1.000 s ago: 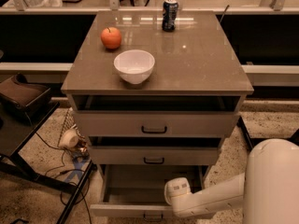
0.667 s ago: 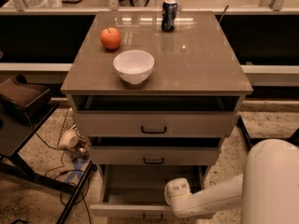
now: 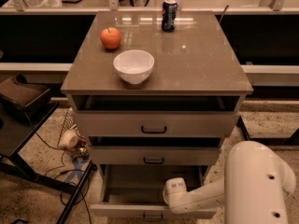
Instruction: Open bottom drawer
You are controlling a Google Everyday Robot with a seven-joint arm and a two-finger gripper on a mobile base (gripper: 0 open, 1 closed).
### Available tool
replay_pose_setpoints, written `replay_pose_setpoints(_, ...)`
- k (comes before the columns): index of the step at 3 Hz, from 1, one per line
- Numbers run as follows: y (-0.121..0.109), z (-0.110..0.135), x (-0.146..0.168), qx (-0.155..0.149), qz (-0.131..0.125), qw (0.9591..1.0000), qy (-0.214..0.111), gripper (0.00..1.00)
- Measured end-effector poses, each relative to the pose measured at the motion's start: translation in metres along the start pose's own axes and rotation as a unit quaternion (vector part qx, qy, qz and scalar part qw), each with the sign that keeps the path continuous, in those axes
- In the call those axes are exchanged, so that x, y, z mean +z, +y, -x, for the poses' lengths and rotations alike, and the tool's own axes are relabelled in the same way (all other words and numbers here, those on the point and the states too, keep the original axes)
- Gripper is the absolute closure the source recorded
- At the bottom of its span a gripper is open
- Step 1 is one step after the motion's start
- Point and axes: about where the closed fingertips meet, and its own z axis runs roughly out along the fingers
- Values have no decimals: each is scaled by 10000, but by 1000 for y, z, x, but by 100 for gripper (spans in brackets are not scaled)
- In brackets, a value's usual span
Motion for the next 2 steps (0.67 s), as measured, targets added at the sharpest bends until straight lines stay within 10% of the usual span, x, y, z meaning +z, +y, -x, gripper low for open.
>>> replay_pose_setpoints(2, -9, -2, 17, 171, -32, 9998, -26, 100)
